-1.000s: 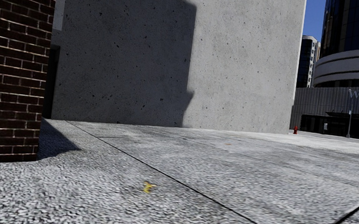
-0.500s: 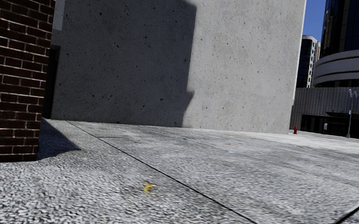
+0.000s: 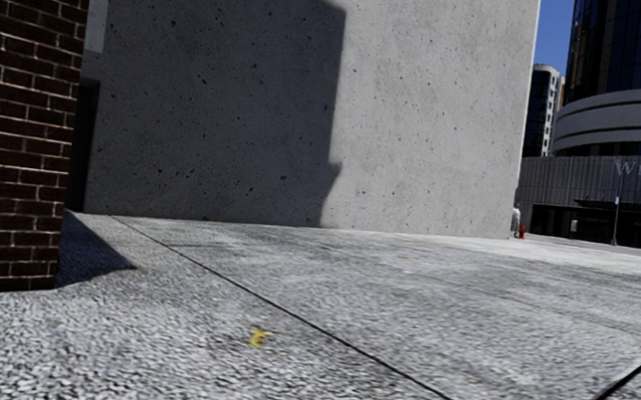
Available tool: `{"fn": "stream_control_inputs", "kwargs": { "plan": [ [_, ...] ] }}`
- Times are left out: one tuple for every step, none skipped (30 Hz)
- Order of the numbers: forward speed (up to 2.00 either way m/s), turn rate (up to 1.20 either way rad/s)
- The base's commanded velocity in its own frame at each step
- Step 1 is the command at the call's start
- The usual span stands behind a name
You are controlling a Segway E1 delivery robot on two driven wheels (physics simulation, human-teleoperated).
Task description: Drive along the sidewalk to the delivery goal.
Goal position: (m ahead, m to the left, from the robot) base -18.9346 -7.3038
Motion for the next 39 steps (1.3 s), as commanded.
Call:
{"fn": "stream_control_inputs", "kwargs": {
  "plan": [
    [0.94,-0.38],
    [0.94,-0.38],
    [0.94,-0.39],
    [0.95,-0.40],
    [0.98,-0.41],
    [1.04,-0.43],
    [1.04,-0.43],
    [1.14,-0.50],
    [1.18,-0.53],
    [1.19,-0.54],
    [1.19,-0.54],
    [1.20,-0.54],
    [1.20,-0.54],
    [1.20,-0.54],
    [1.20,-0.54],
    [1.23,-0.55],
    [1.25,-0.55],
    [1.26,-0.55],
    [1.27,-0.55],
    [1.27,-0.55],
    [1.27,-0.55],
    [1.27,-0.55],
    [1.27,-0.55],
    [1.27,-0.55],
    [1.27,-0.55],
    [1.27,-0.55],
    [1.27,-0.55],
    [1.27,-0.55],
    [1.27,-0.55],
    [1.27,-0.58],
    [1.27,-0.61],
    [1.27,-0.61],
    [1.27,-0.61],
    [1.27,-0.61],
    [1.27,-0.61],
    [1.27,-0.61],
    [1.27,-0.61],
    [1.27,-0.61],
    [1.27,-0.61]
  ]
}}
